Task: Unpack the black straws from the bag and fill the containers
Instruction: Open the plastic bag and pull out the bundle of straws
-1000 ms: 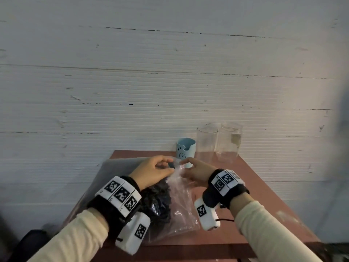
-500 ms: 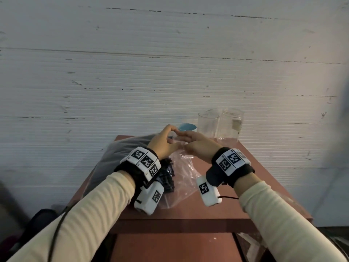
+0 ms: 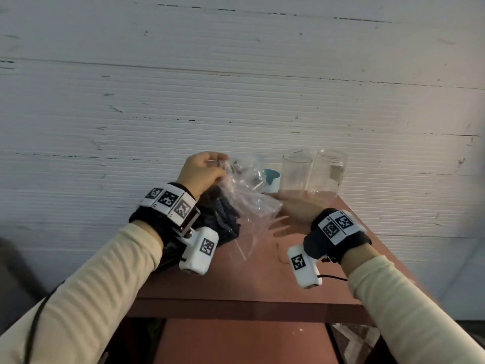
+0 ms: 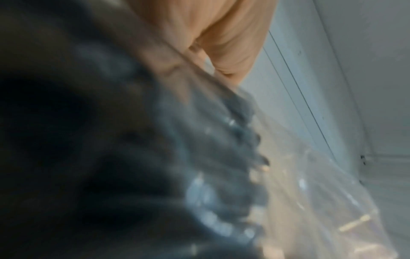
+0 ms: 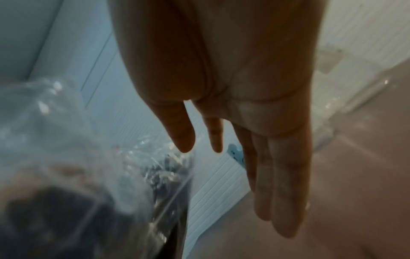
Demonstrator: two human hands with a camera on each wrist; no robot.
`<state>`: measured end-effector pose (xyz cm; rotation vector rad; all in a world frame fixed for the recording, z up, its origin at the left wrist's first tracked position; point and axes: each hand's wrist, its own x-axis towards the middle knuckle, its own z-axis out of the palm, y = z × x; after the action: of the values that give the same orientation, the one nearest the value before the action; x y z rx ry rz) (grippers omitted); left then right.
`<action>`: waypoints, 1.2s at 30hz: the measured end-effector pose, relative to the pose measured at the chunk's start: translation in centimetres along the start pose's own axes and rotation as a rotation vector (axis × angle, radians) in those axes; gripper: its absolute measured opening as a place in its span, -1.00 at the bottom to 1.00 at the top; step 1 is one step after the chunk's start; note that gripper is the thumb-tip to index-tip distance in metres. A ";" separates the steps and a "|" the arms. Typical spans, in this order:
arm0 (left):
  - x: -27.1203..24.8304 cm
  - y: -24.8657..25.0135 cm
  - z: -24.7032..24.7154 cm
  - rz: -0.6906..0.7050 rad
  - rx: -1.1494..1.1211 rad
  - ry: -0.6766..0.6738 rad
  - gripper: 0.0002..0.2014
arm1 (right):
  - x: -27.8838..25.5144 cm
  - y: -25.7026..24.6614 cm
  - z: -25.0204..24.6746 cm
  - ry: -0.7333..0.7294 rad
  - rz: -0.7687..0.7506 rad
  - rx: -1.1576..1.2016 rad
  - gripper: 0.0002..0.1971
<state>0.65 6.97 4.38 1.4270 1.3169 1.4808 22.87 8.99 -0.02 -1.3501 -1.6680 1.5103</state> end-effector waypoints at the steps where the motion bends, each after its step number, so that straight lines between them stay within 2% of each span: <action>1: 0.1 0.5 -0.3 0.000 -0.051 0.010 -0.64 | 0.3 0.1 0.4 -0.045 0.015 0.015 -0.57; 4: -0.2 1.4 -0.7 0.007 -0.170 -0.011 -0.66 | 1.0 0.0 2.2 -0.128 -0.027 0.136 -0.48; 6: -0.5 1.3 -0.8 -0.001 -0.212 -0.044 -0.68 | 1.2 -0.2 2.9 -0.132 -0.102 0.258 -0.44; 10: -0.9 0.6 -0.9 -0.019 -0.213 -0.088 -0.70 | 0.3 -0.8 2.1 0.015 -0.192 0.388 -0.36; 13: -1.0 0.0 -0.4 -0.027 -0.193 -0.118 -0.69 | -0.4 -0.7 0.1 0.085 -0.244 0.384 -0.46; 16: -1.3 -0.4 0.7 -0.040 -0.172 -0.142 -0.68 | -1.3 -0.6 -1.5 0.149 -0.224 0.289 -0.57; 19: -1.7 -0.8 1.6 -0.049 -0.151 -0.174 -0.67 | -1.3 0.1 -2.0 0.112 -0.133 0.257 -0.61; 23: -2.0 -1.0 2.1 -0.049 -0.160 -0.207 -0.66 | -0.5 0.9 -0.9 0.045 -0.071 0.236 -0.48; 27: -2.0 -0.8 1.8 -0.033 -0.195 -0.206 -0.67 | 0.4 0.8 -0.1 0.073 -0.098 0.249 -0.42; 29: -1.9 -0.7 1.5 -0.028 -0.217 -0.193 -0.67 | 0.6 0.5 -0.1 0.127 -0.139 0.254 -0.47; 33: -1.7 -1.1 0.9 -0.026 -0.197 -0.179 -0.67 | 0.3 -0.6 -1.2 0.235 -0.272 0.284 -0.73; 36: -1.8 -1.5 1.0 -0.031 -0.121 -0.183 -0.67 | -0.3 -1.1 -2.4 0.304 -0.364 0.230 -0.77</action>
<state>1.67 5.84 2.32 1.4206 1.1136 1.3511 24.71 9.91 1.67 -1.0278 -1.4076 1.1781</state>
